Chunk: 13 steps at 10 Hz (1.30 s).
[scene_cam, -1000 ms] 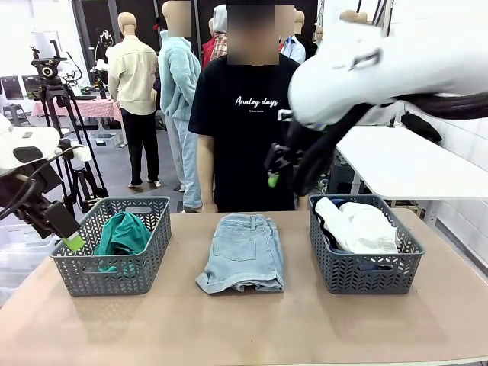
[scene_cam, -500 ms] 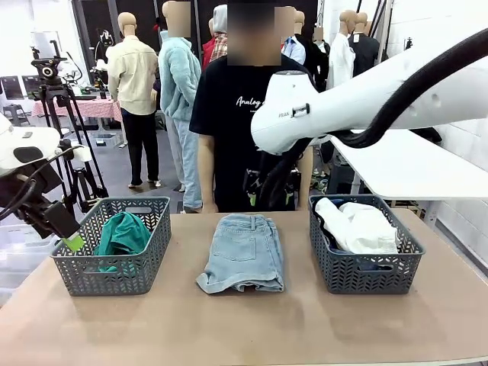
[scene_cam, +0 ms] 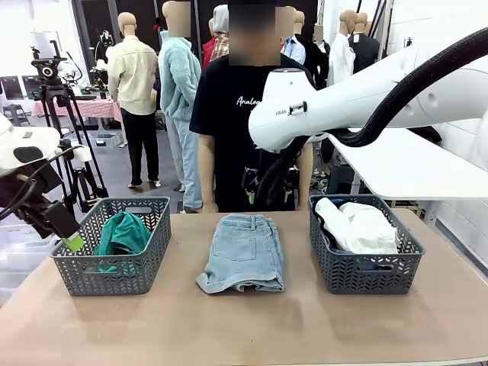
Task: Sort the tops and bottoms.
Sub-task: Lift clothes from the center of the table with your right hand.
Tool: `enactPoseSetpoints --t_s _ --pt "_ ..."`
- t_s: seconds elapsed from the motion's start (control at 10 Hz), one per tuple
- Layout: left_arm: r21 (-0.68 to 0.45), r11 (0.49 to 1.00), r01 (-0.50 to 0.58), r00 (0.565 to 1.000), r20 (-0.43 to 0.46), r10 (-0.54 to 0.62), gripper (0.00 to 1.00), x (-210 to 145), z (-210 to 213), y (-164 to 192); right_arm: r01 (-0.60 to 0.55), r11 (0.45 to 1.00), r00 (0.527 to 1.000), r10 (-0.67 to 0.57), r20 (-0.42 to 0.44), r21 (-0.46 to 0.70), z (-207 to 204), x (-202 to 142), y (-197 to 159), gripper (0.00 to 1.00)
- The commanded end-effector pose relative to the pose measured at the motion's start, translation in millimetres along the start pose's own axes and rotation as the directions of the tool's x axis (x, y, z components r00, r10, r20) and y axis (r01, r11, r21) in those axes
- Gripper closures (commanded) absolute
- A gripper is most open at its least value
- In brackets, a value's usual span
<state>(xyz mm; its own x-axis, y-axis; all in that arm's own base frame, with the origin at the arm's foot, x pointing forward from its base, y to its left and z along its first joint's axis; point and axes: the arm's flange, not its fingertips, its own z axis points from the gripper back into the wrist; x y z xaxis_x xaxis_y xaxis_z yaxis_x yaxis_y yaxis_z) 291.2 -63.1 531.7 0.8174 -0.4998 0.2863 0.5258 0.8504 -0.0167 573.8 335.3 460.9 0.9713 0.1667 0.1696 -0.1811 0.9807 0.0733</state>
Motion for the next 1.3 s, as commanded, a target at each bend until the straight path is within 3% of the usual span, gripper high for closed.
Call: enactPoseSetpoints --t_s 0.0,0.2,0.4,0.7,1.2 --pt "-0.006 1.0 0.006 1.0 0.0 -0.006 0.0 -4.1 -2.6 1.4 0.017 1.0 0.999 -0.016 0.039 -0.019 -21.7 -15.8 23.1 0.0" --pt "-0.006 1.0 0.006 1.0 0.0 -0.006 0.0 -4.1 -2.6 1.4 0.09 0.99 0.993 -0.081 0.085 -0.112 -49.1 -5.9 47.9 0.0" --pt "-0.006 1.0 0.006 1.0 0.0 -0.006 0.0 -4.1 -2.6 1.4 0.176 0.974 0.982 -0.164 0.094 -0.146 -74.6 -2.6 49.9 0.0" --pt "-0.006 1.0 0.006 1.0 0.0 -0.006 0.0 -4.1 -2.6 1.4 0.227 0.971 0.973 -0.223 0.062 -0.072 -113.1 7.1 41.6 0.0" --pt "-0.006 1.0 0.006 1.0 0.0 -0.006 0.0 -4.1 -2.6 1.4 0.317 0.943 0.948 -0.317 0.016 -0.1 -123.7 10.5 18.5 0.0"
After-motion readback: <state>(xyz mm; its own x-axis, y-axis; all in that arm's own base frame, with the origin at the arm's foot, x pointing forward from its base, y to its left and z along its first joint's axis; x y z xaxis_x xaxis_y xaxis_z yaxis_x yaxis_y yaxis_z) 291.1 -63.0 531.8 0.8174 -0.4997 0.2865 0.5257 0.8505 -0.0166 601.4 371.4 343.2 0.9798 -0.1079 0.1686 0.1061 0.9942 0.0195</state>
